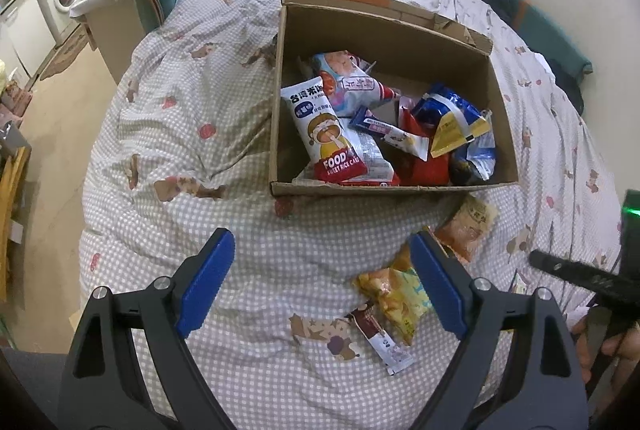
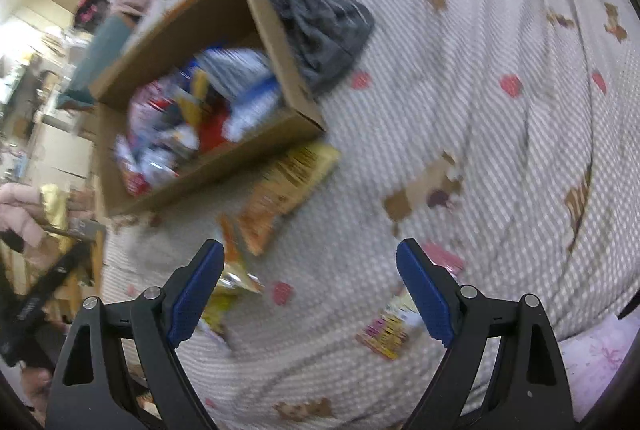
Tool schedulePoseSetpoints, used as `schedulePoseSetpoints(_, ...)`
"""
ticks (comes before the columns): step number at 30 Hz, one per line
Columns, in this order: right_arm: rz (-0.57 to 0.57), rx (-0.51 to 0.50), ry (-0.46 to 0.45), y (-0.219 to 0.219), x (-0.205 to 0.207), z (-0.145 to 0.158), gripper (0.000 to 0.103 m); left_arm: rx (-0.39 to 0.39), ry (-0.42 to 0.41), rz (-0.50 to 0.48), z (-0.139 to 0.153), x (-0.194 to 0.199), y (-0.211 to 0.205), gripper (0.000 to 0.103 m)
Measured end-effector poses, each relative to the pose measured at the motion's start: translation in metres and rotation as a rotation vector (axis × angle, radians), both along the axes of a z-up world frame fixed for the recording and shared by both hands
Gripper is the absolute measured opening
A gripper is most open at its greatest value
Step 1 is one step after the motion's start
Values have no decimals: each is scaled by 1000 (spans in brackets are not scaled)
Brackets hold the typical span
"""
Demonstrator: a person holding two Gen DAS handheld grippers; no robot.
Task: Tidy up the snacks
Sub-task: 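Withdraw both tools and move the right tool toward the small yellow-pink pack, then grasp the yellow-pink pack with the right tool while the left tool grasps the brown-white bar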
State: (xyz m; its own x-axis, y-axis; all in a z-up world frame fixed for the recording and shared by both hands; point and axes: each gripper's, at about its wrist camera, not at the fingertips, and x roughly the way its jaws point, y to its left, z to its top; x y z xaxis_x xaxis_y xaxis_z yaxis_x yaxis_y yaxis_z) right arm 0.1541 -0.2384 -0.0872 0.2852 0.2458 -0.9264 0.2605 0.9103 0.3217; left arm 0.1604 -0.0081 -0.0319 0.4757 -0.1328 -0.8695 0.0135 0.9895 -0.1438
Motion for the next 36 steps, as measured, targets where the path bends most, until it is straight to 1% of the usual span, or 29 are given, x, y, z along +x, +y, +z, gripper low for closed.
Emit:
schedulePoseSetpoints(1, 5, -26, 24, 0, 0, -4, 90, 1, 3, -2, -1, 0, 0, 87)
schedulePoseSetpoints(2, 16, -78, 72, -1, 0, -13, 90, 1, 10, -4, -2, 0, 0, 87)
schedulePoseSetpoints(3, 4, -106, 123, -4, -2, -23, 90, -1, 15, -6, -3, 0, -1, 87)
schedulePoseSetpoints(6, -94, -95, 219, -22, -12, -43, 90, -19, 29, -2, -5, 2, -1, 87)
schedulePoseSetpoints(8, -103, -106, 229, -25, -13, -46, 90, -37, 40, 0, -7, 3, -2, 87)
schedulePoseSetpoints(10, -70, -107, 221, -21, -11, -48, 88, -51, 47, -6, -7, 4, -4, 87)
schedulePoseSetpoints(11, -42, -114, 223, -16, -9, -51, 78, -52, 48, -10, -7, 4, -5, 87)
schedulePoseSetpoints(12, -29, -125, 235, -11, -7, -54, 63, -48, 47, -16, -7, 4, -6, 87)
schedulePoseSetpoints(13, -14, -151, 254, -7, -6, -59, 60, -46, 45, -19, -7, 3, -7, 87)
schedulePoseSetpoints(14, 1, -172, 276, -5, -5, -66, 59, -44, 45, -23, -6, 2, -8, 87)
schedulePoseSetpoints(16, 3, -180, 303, -4, -5, -75, 59, -52, 49, -22, -6, 1, -6, 87)
schedulePoseSetpoints(19, 1, -177, 312, -6, -3, -80, 59, -59, 55, -19, -7, 1, -5, 87)
schedulePoseSetpoints(20, 5, -182, 311, -6, -3, -80, 56, -57, 56, -18, -7, 1, -5, 87)
schedulePoseSetpoints(22, 8, -183, 297, -8, -2, -78, 47, -55, 58, -13, -7, 1, -4, 87)
schedulePoseSetpoints(23, 9, -185, 286, -7, -2, -75, 38, -56, 58, -12, -7, 1, -3, 87)
schedulePoseSetpoints(24, 8, -195, 272, -7, -2, -71, 32, -55, 58, -11, -8, 1, -3, 87)
schedulePoseSetpoints(26, 7, -215, 237, -8, -2, -63, 28, -44, 59, -8, -9, 1, -3, 87)
schedulePoseSetpoints(28, -13, -221, 189, -6, -1, -49, 27, -38, 61, -4, -10, 0, -1, 87)
schedulePoseSetpoints(32, -94, -186, 123, -20, -5, -29, 27, -27, 62, 9, -11, 0, 2, 87)
schedulePoseSetpoints(34, -116, -103, 43, -26, -8, -16, 27, -27, 66, 17, -13, 0, 4, 87)
schedulePoseSetpoints(36, -74, -32, -62, -18, -6, 4, 27, -32, 76, 23, -17, -1, 4, 87)
